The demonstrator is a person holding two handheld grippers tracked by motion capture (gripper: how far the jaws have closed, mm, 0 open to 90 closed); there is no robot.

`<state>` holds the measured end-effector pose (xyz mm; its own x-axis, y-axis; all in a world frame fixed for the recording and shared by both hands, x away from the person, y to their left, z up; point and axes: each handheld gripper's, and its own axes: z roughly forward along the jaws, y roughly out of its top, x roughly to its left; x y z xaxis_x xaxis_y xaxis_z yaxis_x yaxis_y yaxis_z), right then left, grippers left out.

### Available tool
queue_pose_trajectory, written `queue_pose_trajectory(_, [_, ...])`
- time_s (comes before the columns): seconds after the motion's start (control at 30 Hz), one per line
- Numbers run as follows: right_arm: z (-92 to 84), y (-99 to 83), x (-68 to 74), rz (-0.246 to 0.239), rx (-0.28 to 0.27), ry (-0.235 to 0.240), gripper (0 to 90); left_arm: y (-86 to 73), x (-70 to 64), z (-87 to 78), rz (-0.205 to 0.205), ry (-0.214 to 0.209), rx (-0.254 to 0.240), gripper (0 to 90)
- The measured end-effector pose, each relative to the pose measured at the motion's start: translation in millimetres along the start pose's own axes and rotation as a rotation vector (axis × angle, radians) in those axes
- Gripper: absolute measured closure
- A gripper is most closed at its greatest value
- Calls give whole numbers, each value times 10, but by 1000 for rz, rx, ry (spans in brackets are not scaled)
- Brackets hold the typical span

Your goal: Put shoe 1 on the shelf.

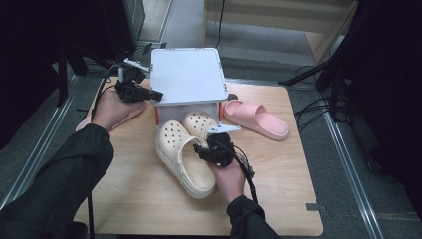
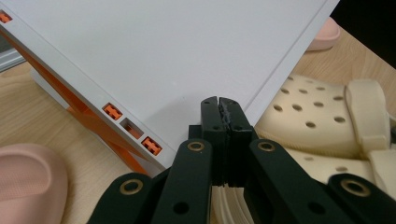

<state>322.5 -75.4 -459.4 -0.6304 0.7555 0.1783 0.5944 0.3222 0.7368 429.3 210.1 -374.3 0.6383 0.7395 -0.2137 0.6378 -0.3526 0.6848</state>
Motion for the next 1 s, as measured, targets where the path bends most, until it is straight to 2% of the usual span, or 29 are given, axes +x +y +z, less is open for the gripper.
queue_pose_trajectory(0.13, [153, 138, -122, 12, -12, -11, 661, 9, 10, 2, 2, -6, 6, 895])
queue_pose_trajectory(0.33, [414, 298, -278, 56, -15, -31, 661, 24, -3, 2, 12, 1, 16, 895])
queue_pose_trajectory(0.47, [532, 379, -302, 52, -24, -62, 660, 24, 1, 2, 11, -2, 18, 895])
queue_pose_trajectory(0.67, [650, 463, -336, 75, -40, -98, 658, 30, 12, 1, 10, -6, 22, 895])
queue_pose_trajectory(0.83, [713, 483, -393, 79, -50, -105, 657, 33, 17, 6, 1, -13, 20, 895])
queue_pose_trajectory(1.0, [811, 469, -364, 74, -34, -133, 655, 30, 20, 3, 4, -12, 21, 895])
